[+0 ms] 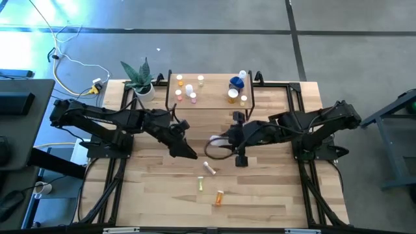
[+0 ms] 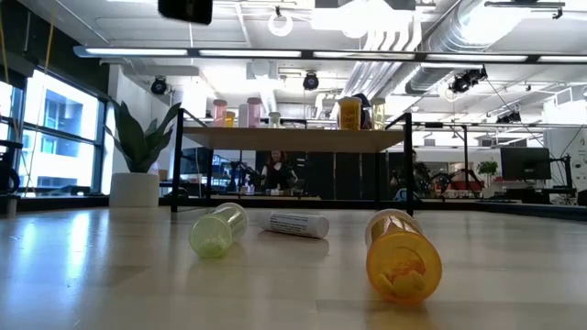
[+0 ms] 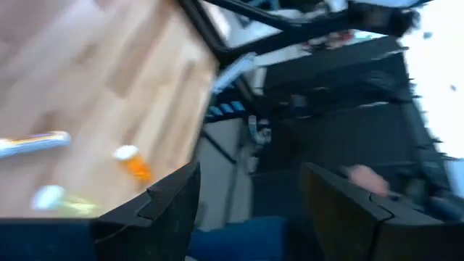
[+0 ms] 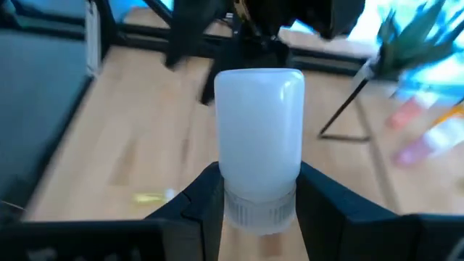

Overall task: Pick and place medicine bottles onto shelf by color
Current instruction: Put the white pill bottle on the shelf

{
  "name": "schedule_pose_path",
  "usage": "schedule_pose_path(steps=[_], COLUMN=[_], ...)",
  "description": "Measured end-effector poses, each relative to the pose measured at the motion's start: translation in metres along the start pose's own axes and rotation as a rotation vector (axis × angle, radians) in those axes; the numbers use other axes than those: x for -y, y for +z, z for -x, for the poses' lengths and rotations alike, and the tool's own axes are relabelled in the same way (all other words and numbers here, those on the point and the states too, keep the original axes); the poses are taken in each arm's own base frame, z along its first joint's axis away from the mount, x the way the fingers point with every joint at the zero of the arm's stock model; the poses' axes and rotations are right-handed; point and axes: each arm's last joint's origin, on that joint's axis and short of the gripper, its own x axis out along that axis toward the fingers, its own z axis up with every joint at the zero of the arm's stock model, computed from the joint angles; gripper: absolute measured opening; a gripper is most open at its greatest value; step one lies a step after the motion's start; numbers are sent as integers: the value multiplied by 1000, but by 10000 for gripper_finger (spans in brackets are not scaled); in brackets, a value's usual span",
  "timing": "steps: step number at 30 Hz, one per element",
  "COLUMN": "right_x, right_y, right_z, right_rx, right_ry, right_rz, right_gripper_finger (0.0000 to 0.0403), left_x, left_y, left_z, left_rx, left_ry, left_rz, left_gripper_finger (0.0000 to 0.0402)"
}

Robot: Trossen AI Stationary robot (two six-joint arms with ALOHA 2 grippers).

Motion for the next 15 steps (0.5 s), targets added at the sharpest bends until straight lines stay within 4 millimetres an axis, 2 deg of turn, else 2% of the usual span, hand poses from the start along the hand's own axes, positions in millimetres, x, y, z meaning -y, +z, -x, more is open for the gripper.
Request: schedule_pose_path(steps=[7,15], right_x=[0,-10], right_y=[0,5], right_z=[0,4], right_rx=[-7,15], right_ry=[-50,-181], right_rz=[297,642], right_gripper_finger=[122,122], left_x=[12,20], left_y=[6,11], left_z=[-2,0], left_rx=[39,69], left_ry=[-133,-222], left_rz=[103,289], left_gripper_finger=[227,227])
